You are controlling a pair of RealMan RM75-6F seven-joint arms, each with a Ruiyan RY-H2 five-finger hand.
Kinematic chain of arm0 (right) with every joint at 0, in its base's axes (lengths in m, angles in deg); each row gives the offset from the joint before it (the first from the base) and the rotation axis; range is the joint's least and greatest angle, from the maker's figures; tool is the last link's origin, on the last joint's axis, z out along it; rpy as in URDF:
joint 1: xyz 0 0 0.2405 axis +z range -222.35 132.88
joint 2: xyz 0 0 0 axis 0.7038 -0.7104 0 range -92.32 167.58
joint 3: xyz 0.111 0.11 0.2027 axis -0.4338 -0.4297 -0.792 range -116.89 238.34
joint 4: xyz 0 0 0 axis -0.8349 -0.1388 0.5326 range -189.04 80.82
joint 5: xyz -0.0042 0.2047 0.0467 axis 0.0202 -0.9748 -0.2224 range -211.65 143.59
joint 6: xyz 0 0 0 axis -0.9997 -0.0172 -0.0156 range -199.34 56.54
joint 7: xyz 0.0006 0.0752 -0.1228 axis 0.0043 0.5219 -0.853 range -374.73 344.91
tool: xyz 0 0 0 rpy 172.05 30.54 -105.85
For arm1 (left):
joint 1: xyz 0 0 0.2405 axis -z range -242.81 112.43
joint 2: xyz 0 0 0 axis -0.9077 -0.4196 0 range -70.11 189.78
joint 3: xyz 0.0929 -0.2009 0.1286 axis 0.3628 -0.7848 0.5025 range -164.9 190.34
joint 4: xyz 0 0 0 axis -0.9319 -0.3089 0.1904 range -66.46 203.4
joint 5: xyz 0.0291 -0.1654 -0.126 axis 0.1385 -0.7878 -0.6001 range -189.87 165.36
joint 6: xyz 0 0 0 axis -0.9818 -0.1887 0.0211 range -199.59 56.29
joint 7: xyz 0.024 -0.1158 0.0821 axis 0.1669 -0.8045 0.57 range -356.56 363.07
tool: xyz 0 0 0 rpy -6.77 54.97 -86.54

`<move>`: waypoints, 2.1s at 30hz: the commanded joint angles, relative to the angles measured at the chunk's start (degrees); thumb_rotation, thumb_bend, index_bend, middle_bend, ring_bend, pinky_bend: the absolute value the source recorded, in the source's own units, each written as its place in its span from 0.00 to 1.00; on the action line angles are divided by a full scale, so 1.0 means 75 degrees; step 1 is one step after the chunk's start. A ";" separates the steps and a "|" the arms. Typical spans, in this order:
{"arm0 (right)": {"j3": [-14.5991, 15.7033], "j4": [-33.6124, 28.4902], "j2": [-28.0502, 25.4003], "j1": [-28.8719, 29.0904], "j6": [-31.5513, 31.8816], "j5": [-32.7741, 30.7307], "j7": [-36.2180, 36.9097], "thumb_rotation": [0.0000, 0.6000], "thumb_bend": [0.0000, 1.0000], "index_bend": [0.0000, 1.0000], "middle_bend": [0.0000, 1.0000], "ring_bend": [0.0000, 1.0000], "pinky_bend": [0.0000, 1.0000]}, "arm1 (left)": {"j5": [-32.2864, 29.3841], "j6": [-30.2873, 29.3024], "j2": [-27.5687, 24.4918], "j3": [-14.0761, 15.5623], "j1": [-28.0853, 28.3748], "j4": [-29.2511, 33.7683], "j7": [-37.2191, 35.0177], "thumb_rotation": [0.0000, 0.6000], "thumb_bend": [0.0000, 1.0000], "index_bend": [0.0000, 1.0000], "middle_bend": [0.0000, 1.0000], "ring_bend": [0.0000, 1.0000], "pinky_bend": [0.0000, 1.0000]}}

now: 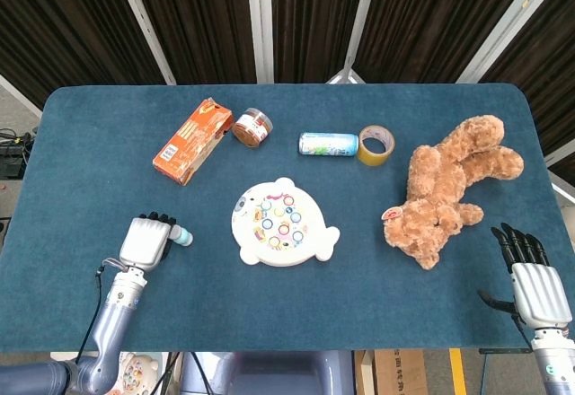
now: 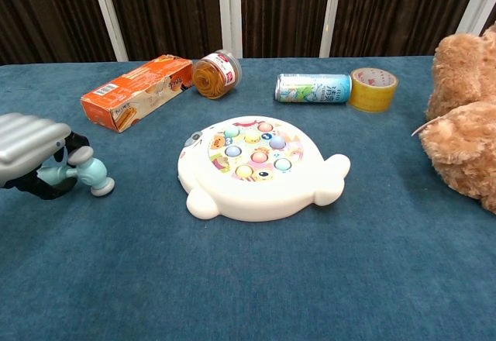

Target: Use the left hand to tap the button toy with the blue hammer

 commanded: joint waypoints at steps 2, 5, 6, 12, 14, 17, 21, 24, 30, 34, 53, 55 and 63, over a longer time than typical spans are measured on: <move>0.0001 0.0002 0.0004 0.0001 0.0004 0.0007 -0.0004 1.00 0.18 0.00 0.00 0.00 0.00 | 0.0111 0.0011 0.0002 -0.0014 -0.0058 -0.0059 -0.0007 1.00 0.44 0.52 0.45 0.39 0.52; 0.0004 -0.0004 0.0004 0.0000 -0.0001 0.0002 -0.0009 1.00 0.18 0.00 0.00 0.00 0.00 | 0.0130 0.0044 -0.0011 -0.0061 -0.0096 -0.0059 -0.0023 1.00 0.40 0.51 0.44 0.38 0.52; 0.0003 -0.0004 0.0006 0.0001 -0.0004 -0.0002 -0.0011 1.00 0.18 0.00 0.00 0.00 0.00 | 0.0133 0.0056 -0.0021 -0.0077 -0.0110 -0.0049 -0.0020 1.00 0.39 0.50 0.43 0.38 0.52; -0.0001 -0.0017 -0.0001 0.0002 -0.0015 -0.0018 0.0002 1.00 0.18 0.00 0.00 0.00 0.00 | 0.0142 0.0137 -0.0070 -0.0112 -0.0182 -0.0009 0.0042 1.00 0.35 0.48 0.41 0.37 0.51; 0.0001 -0.0016 -0.0002 0.0002 -0.0012 -0.0013 -0.0004 1.00 0.18 0.00 0.00 0.00 0.00 | 0.0154 0.0153 -0.0087 -0.0136 -0.0196 0.0004 0.0055 1.00 0.34 0.46 0.40 0.36 0.51; -0.0001 -0.0011 0.0001 0.0001 0.0000 -0.0006 -0.0007 1.00 0.18 0.00 0.00 0.00 0.00 | 0.0181 0.0154 -0.0113 -0.0196 -0.0218 0.0027 0.0039 1.00 0.32 0.45 0.39 0.35 0.49; 0.0005 -0.0010 0.0004 0.0002 -0.0010 -0.0005 -0.0016 1.00 0.18 0.00 0.00 0.00 0.00 | 0.0215 0.0148 -0.0128 -0.0282 -0.0241 0.0018 0.0001 1.00 0.32 0.44 0.38 0.35 0.49; 0.0006 -0.0009 0.0010 0.0003 -0.0005 0.0003 -0.0028 1.00 0.18 0.00 0.00 0.00 0.00 | 0.0237 0.0161 -0.0133 -0.0332 -0.0241 0.0006 0.0014 1.00 0.32 0.43 0.38 0.35 0.49; 0.0007 -0.0012 0.0014 0.0000 0.0002 0.0003 -0.0036 1.00 0.18 0.00 0.00 0.00 0.00 | 0.0277 0.0184 -0.0127 -0.0435 -0.0219 0.0031 0.0062 1.00 0.32 0.43 0.38 0.35 0.49; 0.0009 -0.0019 0.0006 0.0001 -0.0007 -0.0002 -0.0025 1.00 0.18 0.00 0.00 0.00 0.00 | 0.0316 0.0174 -0.0123 -0.0490 -0.0212 0.0072 0.0105 1.00 0.32 0.43 0.38 0.35 0.49; 0.0013 -0.0020 -0.0024 -0.0003 -0.0021 -0.0015 -0.0001 1.00 0.18 0.00 0.00 0.00 0.00 | 0.0726 0.0004 -0.0774 -0.0484 -0.0392 0.0848 0.0063 1.00 0.21 0.33 0.27 0.27 0.41; 0.0028 -0.0020 -0.0037 0.0005 -0.0028 0.0034 0.0036 1.00 0.18 0.00 0.00 0.00 0.00 | 0.0895 -0.0145 -0.1205 -0.0372 -0.0535 0.1322 -0.0001 1.00 0.16 0.21 0.16 0.19 0.32; 0.0175 0.0372 -0.0004 0.0038 0.0244 0.0777 0.0070 1.00 0.18 0.00 0.00 0.00 0.00 | 0.2386 -0.1249 -0.2822 0.0552 -0.1510 0.2447 -0.1084 1.00 0.05 0.00 0.00 0.00 0.08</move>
